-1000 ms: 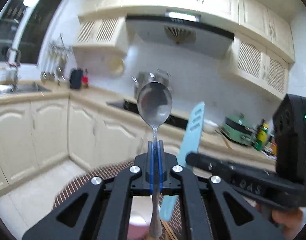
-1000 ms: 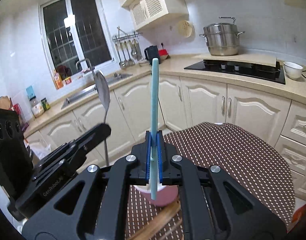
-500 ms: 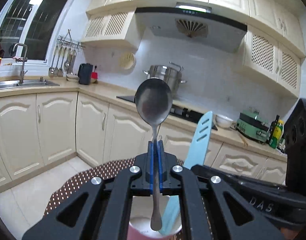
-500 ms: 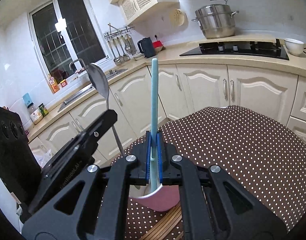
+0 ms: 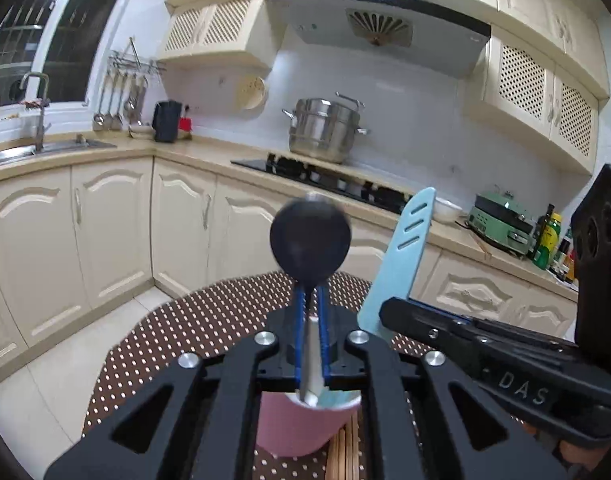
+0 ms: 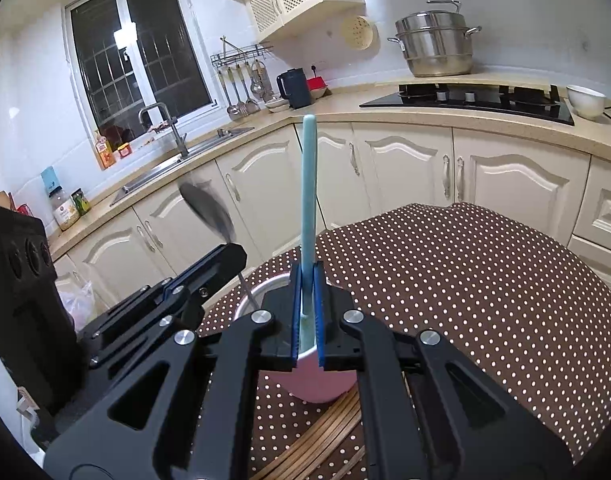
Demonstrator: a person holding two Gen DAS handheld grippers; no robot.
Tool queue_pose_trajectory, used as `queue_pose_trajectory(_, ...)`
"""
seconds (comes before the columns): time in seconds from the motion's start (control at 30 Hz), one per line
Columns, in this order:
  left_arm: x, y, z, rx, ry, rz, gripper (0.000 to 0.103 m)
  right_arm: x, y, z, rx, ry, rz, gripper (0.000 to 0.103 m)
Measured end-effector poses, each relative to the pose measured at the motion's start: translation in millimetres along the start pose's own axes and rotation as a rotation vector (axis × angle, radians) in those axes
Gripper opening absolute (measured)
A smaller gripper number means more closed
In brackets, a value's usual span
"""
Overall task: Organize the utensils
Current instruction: 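Lower the spoon into the pink cup and open the left tool while the right tool releases the knife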
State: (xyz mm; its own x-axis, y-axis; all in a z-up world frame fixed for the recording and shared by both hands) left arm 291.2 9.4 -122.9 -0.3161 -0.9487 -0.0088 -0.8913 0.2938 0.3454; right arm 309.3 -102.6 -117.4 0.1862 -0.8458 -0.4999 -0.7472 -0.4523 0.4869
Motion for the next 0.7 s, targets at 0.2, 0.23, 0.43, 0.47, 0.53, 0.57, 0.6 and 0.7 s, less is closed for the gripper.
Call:
queue_pose_trajectory(0.2,-4.1,15.4,2.6,0.011,0.013,0.014,0.036,-0.9,0.3,6.8,-0.011,-0.003,0.01,0.007)
queue_pose_trajectory(0.23,-4.1,17.8,2.6,0.01,0.014,0.019,0.042,-0.9,0.0,8.0,-0.013,-0.007,0.01,0.007)
queue_pose_trajectory(0.43,-5.9,27.8,5.3,-0.016,-0.002,0.004,0.048,-1.8,0.4,12.2,-0.014,-0.016,0.019,0.007)
queue_pose_trajectory(0.47,-6.3,28.9,6.9,-0.025,-0.001,0.001,0.048,-1.6,0.7,12.0,-0.013,-0.021,0.018,0.007)
queue_pose_trajectory(0.53,-5.6,31.6,10.9,-0.045,0.001,0.004,0.051,0.1,1.4,11.3,-0.015,-0.028,0.021,0.007)
queue_pose_trajectory(0.57,-5.2,32.2,11.7,-0.053,0.0,0.004,0.052,1.0,1.7,11.3,-0.017,-0.032,0.026,0.007)
queue_pose_trajectory(0.6,-4.9,33.5,13.8,-0.066,-0.001,0.005,0.054,1.9,2.0,11.6,-0.018,-0.034,0.03,0.008)
queue_pose_trajectory(0.7,-3.4,36.3,17.1,-0.087,-0.001,0.014,0.055,6.0,3.0,13.9,-0.026,-0.049,0.035,0.025)
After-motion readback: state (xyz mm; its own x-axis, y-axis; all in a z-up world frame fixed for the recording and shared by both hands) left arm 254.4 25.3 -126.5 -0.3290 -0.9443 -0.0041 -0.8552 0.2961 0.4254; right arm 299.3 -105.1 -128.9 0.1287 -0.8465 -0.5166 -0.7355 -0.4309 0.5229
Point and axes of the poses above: each gripper's, at about its wrist camera, not at the fingertips, and y roughly against the way its jaws point, x to its right, z to its underside, the point moved 7 cm from there along -y, roughly the way its jaws point, and after that the axes turned 15 degrees about -y, right-handed, at the moved point
